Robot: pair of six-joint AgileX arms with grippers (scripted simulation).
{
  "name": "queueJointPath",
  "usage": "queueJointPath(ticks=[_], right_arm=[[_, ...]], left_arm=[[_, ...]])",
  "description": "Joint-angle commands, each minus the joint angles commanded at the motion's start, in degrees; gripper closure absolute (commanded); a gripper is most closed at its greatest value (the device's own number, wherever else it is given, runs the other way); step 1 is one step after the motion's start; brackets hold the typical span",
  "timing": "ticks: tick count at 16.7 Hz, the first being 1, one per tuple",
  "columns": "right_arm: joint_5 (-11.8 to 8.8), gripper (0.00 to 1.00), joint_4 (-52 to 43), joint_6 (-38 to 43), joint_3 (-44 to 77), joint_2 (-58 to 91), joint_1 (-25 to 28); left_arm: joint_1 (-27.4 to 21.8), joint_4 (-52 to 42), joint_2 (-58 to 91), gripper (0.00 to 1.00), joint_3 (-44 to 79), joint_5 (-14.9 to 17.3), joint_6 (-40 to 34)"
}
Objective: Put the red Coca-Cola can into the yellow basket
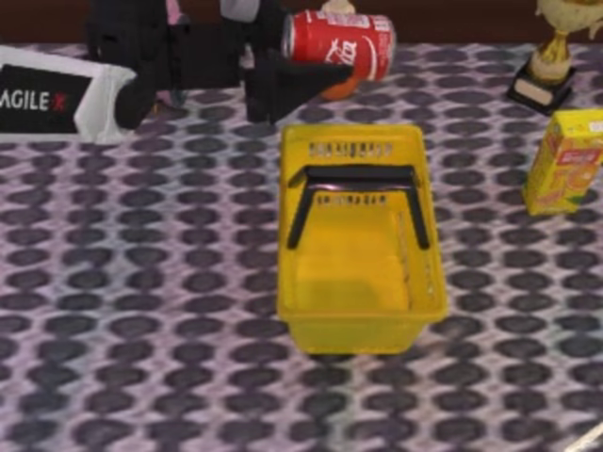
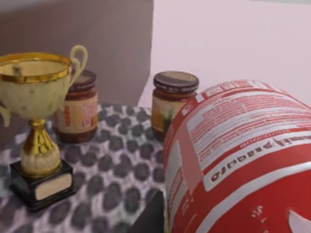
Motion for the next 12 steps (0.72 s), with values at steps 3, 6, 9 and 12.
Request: queueJointPath(ticks=[3,6,9,12], right_arm=[[0.0,0.00,0.0,0.0,0.0,0.0,0.0],[0.0,0.00,0.0,0.0,0.0,0.0,0.0],[0.0,0.00,0.0,0.0,0.0,0.0,0.0],[0.0,0.00,0.0,0.0,0.0,0.0,0.0]], left_arm=[[-0.5,4.6,-1.3,1.00,-1.0,4.0,-1.6],[-0.5,5.0,-1.4,1.00,-1.0,4.3,-1.7],[-0.2,5.1,-1.0,1.00,-0.8,4.2,-1.6],[0.0,9.2,2.3,1.00,-1.6,4.4,-1.6]])
